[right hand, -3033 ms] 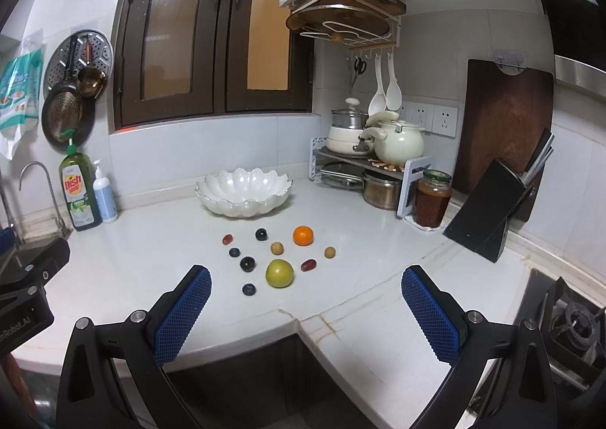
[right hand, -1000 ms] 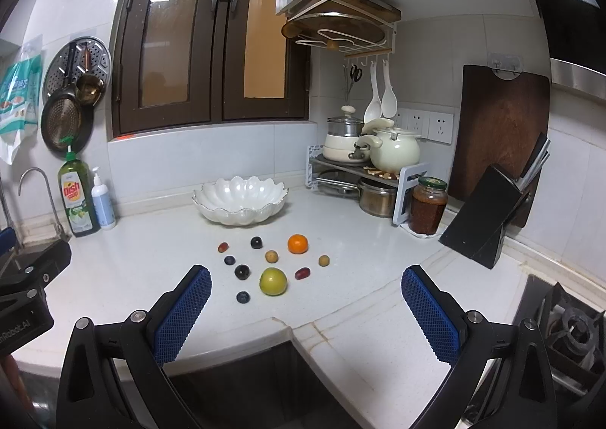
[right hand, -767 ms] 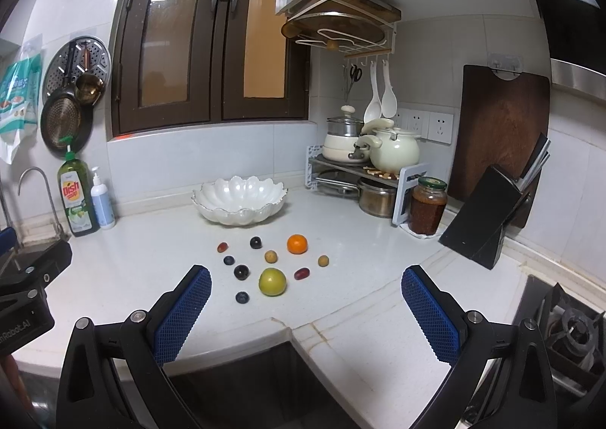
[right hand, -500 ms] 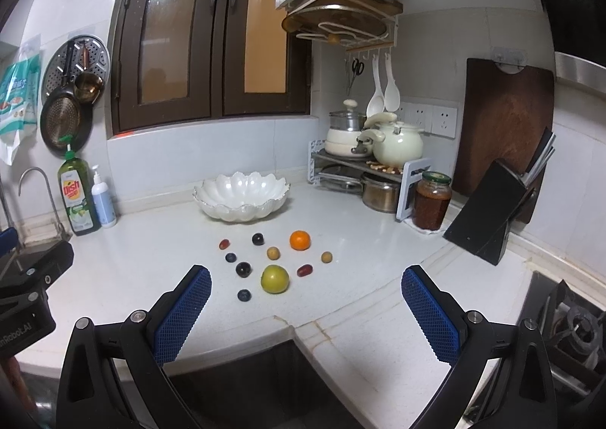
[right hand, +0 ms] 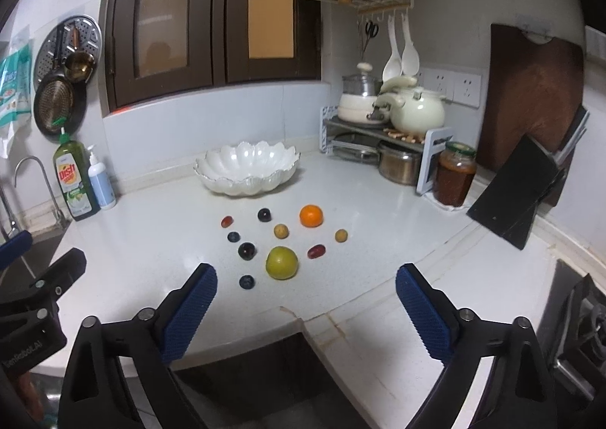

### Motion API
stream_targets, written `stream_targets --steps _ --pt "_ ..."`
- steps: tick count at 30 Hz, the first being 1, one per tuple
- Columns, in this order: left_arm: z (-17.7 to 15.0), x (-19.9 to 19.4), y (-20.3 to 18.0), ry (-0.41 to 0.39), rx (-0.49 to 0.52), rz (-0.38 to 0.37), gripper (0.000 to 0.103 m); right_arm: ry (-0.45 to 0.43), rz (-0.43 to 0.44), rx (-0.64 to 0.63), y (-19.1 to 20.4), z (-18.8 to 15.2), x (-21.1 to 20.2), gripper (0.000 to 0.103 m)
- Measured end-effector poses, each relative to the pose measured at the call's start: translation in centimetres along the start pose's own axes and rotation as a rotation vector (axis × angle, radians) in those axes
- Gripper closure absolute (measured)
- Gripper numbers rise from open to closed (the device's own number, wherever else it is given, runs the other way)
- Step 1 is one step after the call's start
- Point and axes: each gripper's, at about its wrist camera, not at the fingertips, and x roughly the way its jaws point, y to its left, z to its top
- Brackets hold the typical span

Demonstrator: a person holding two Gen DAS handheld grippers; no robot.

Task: Organize fruits
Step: 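Move left tool toward the black plum while right tool approaches the green fruit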

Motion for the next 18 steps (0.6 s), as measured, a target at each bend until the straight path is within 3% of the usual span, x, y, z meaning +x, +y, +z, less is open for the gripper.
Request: stream_targets --steps 18 --pt "-0.6 8.2 -2.8 0.131 0.083 -0.093 0.023 0.163 0.057 0.059 -0.4 -0.1 8.5 0.025"
